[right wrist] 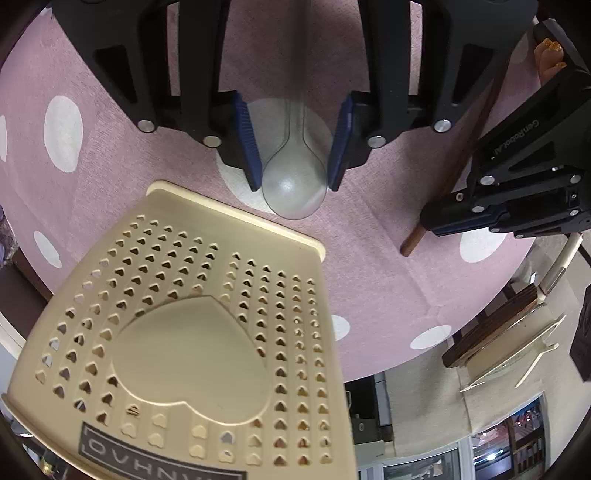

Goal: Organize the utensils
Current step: 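Lift the wooden chopstick with the left tool while the right tool lifts the metal spoon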

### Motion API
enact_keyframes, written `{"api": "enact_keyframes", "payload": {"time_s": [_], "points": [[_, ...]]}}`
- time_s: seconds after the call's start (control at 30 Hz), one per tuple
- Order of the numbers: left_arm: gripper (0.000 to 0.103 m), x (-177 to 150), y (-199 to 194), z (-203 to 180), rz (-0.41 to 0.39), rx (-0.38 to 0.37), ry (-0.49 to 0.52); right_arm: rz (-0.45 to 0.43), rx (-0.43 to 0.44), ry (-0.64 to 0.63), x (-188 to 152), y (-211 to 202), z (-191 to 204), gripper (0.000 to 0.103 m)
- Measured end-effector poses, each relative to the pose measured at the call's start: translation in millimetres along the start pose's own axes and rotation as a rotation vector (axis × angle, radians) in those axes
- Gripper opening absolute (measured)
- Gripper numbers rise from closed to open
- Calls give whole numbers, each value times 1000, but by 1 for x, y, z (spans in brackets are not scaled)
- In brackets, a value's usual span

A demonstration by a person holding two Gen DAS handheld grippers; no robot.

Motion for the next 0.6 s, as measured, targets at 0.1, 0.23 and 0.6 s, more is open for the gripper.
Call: {"api": "enact_keyframes", "payload": {"time_s": [0.1, 0.23, 0.6], "points": [[9, 0, 0, -1, -2, 7, 2, -1, -1, 12, 2, 0, 0, 37], [9, 0, 0, -1, -2, 7, 2, -8, -6, 16, -2, -4, -2, 37], [8, 4, -4, 0, -17, -39, -42, -97, 14, 84, 0, -46, -14, 37]]}}
Point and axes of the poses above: each gripper's, at about its wrist camera, not at the fingertips, and y roughly the way its jaws point, z to its left, x to its top, the point moved 9 cm from there along y, roughly the way its jaws point, and after that the axes turned 4 degrees about -x, right-handed, at the moved point
